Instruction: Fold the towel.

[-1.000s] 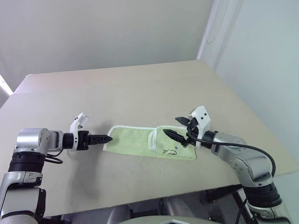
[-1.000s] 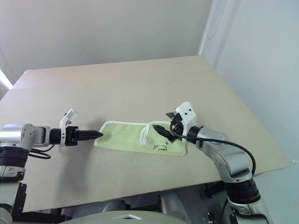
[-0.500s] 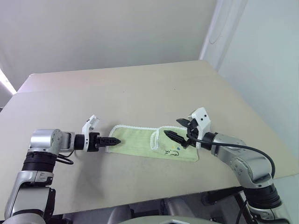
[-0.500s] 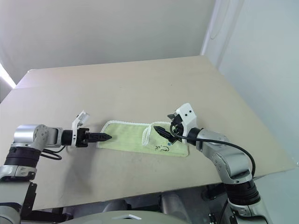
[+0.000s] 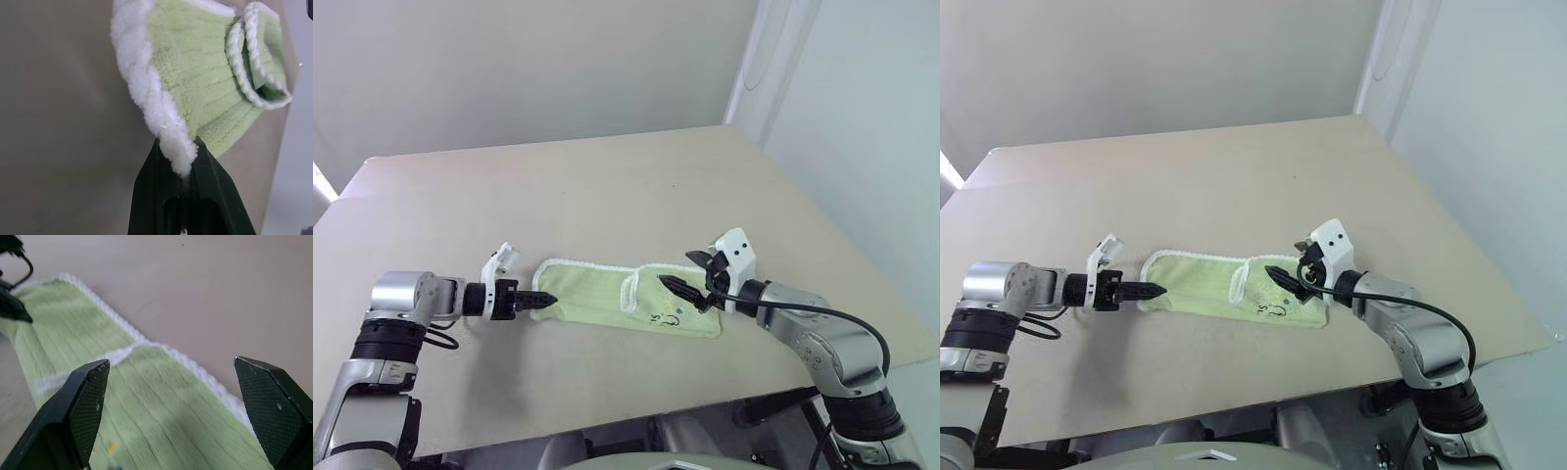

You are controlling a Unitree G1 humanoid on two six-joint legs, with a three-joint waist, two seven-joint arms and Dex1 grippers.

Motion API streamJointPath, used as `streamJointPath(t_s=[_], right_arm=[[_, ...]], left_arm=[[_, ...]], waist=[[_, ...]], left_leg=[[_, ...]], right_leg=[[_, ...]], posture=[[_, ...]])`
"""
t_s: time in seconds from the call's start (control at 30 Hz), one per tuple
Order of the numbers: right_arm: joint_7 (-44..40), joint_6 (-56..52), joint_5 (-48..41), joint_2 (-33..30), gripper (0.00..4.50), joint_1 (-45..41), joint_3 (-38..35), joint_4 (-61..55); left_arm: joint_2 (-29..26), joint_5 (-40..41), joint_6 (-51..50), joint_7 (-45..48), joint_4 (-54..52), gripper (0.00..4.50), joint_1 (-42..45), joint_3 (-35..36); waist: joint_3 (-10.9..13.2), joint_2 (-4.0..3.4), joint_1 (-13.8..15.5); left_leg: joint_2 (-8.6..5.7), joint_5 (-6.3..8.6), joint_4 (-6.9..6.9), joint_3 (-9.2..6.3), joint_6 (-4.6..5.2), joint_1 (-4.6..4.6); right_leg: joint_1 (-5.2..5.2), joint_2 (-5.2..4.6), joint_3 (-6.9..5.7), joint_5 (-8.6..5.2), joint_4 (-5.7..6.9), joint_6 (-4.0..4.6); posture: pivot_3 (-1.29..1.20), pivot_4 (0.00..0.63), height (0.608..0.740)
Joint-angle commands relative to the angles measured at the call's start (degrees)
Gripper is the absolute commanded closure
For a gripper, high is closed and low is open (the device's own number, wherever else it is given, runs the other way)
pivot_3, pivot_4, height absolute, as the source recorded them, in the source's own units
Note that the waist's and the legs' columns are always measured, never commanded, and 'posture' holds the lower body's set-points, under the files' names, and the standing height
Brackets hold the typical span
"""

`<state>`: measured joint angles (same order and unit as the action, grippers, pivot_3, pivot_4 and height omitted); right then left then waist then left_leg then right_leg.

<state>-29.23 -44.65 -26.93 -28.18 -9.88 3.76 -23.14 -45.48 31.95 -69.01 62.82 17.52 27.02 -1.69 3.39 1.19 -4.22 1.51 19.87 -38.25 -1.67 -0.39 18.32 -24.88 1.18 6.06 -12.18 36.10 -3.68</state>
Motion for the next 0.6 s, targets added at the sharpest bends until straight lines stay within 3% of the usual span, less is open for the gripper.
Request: streamJointPath(t_s=[0.03,0.17,0.3,0.6], right_arm=[[-1.37,0.9,-1.27,-0.71,0.25,0.14,-1.74,-3.61],[-3.41,1.58,-1.94,-1.53,0.25,1.46,-1.89,-4.75],[-4.93,1.91,-2.6,-2.39,0.25,2.07,-2.02,-5.82],[-4.06,2.04,-1.69,-2.56,0.25,2.16,-2.91,-5.86]], left_arm=[[-6.09,-0.97,2.59,3.14,-2.53,4.46,-0.04,0.1],[-11.74,-1.08,4.24,5.84,-2.86,4.46,-0.84,0.77],[-13.27,-0.77,4.75,7.6,-3.78,4.46,0.7,0.02],[-5.82,3.65,-0.45,10.39,-9.21,4.46,12.9,-4.72]], waist=[[0.01,0.0,-0.05],[0.02,0.01,0.09],[0.03,0.04,0.19],[0.09,0.23,0.19]], left_leg=[[0.01,0.0,0.01,0.0,0.0,0.01],[0.01,0.0,0.04,0.0,0.0,0.03],[0.01,0.0,0.03,0.02,0.0,0.05],[-0.01,0.0,0.0,0.02,0.0,0.08]], right_leg=[[-0.06,0.01,0.0,0.0,0.01,0.0],[-0.12,0.01,0.0,-0.01,-0.02,0.0],[-0.14,-0.01,0.0,-0.02,-0.04,0.02],[-0.08,0.0,0.01,-0.02,-0.06,0.01]], posture=[[0.0,0.0,0.712],[0.0,0.0,0.712],[0.0,0.0,0.712],[0.0,0.0,0.712]])
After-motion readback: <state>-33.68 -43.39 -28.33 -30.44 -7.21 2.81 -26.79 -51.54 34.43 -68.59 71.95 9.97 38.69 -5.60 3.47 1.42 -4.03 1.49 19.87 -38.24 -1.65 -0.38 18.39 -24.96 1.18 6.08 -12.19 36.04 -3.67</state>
